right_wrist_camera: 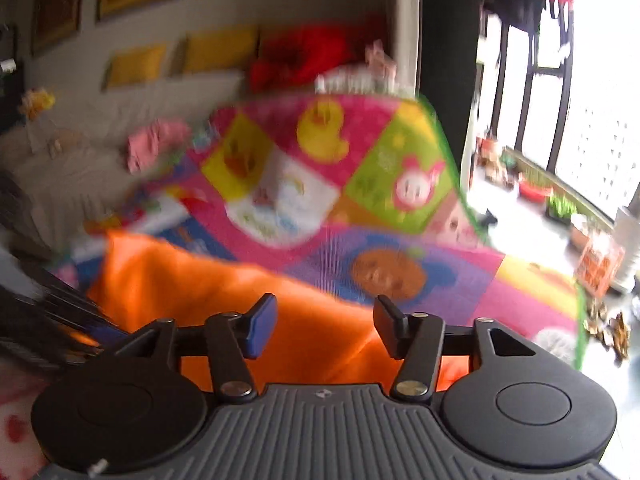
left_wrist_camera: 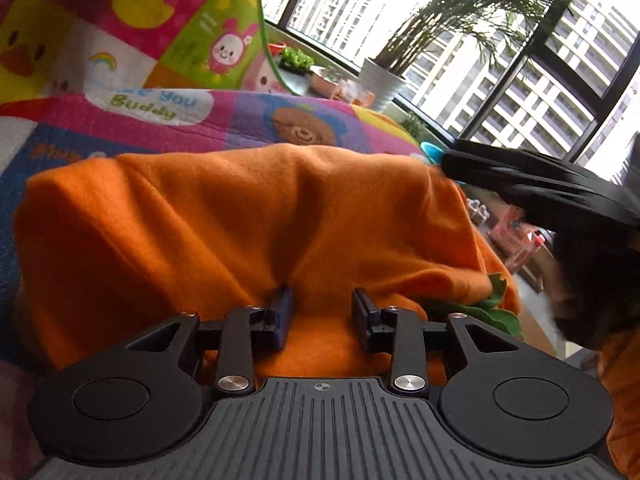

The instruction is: Fold clothes

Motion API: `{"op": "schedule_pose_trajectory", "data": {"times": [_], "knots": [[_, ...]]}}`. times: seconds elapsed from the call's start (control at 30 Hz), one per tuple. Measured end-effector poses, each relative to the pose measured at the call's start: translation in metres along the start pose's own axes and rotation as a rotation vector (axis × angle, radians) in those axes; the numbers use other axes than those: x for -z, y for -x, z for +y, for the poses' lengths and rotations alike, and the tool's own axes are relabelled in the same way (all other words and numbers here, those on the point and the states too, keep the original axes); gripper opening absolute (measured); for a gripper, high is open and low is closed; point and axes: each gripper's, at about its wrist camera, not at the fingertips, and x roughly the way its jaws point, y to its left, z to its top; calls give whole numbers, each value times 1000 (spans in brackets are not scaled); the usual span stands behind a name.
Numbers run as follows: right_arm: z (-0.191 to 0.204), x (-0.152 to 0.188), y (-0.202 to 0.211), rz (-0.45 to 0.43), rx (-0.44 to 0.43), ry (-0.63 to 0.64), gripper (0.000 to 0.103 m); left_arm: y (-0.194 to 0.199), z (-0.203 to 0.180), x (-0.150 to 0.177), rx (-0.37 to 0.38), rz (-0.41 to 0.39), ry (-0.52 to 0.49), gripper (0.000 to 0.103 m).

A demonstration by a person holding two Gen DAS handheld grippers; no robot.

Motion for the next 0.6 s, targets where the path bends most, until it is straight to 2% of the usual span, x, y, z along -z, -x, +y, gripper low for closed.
{"op": "schedule_pose_trajectory", "data": {"times": [0.03, 0.1, 0.17, 0.23, 0.3, 0.37, 0.5, 0.6], "knots": [[0, 4, -15, 45, 6, -12, 56, 5, -2, -2, 1, -4, -4, 37], [4, 14, -31, 84, 26, -10, 59, 16, -7, -7, 18, -26, -18, 45], [17, 21, -28, 56, 59, 60, 60, 33, -11, -17, 43, -93, -40, 58], [19, 23, -25, 55, 64, 65, 61, 41, -11, -28, 42, -144, -48, 63], [19, 24, -25, 55, 64, 59, 61, 39, -6, -40, 27, -164, -36, 64], [18, 24, -24, 55, 63, 54, 61, 23, 6, -47, -2, -140, -4, 64], [19, 27, -22, 47, 59, 48, 62, -9, 32, -40, -47, -40, 81, 57], [18, 28, -20, 44, 58, 38, 66, -13, 37, -33, -44, -36, 73, 56]]}}
